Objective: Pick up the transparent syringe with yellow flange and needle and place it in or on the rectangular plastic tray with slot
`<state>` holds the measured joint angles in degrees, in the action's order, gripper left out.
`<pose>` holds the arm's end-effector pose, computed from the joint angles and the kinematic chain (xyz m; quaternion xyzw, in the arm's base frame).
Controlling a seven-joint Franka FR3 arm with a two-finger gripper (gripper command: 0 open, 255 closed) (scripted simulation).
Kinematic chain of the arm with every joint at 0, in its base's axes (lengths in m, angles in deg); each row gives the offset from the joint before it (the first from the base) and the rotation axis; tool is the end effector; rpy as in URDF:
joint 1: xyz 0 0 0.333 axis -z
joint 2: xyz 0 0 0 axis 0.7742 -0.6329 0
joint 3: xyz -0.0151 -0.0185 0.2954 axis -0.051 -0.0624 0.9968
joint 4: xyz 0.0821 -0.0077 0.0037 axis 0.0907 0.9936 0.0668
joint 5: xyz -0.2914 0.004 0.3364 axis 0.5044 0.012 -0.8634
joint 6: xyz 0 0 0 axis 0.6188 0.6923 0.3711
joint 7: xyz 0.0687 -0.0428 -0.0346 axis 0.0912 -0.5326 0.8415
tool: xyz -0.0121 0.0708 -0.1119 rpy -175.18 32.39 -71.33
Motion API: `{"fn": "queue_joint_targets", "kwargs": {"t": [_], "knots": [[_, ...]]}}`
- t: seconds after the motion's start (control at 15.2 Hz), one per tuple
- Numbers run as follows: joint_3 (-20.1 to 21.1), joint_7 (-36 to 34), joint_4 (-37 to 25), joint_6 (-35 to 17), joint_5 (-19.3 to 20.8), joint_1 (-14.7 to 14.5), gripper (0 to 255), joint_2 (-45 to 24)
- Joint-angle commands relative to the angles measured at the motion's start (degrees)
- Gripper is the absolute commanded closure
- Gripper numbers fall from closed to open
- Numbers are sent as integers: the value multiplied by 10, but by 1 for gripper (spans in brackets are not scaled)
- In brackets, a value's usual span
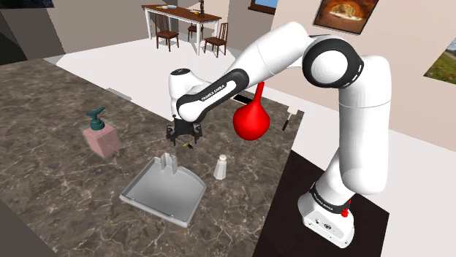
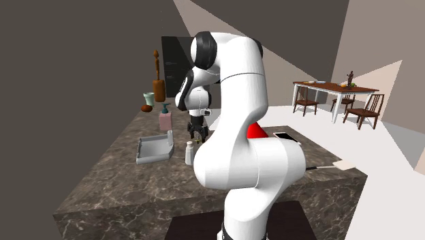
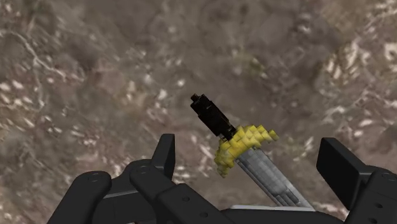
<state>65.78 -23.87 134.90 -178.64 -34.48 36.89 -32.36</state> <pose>0.6061 0.2608 0.1716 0.9573 -0.2880 -0.0213 0.0106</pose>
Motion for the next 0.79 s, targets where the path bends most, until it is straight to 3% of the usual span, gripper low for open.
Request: {"fn": "queue_joint_targets", "kwargs": {"t": [0.0,0.07,0.73], "knots": [[0,0,0,0,0,0,0,0],[0,0,0,0,0,0,255,0],[1,1,-1,6,-1,1,255,5]]}}
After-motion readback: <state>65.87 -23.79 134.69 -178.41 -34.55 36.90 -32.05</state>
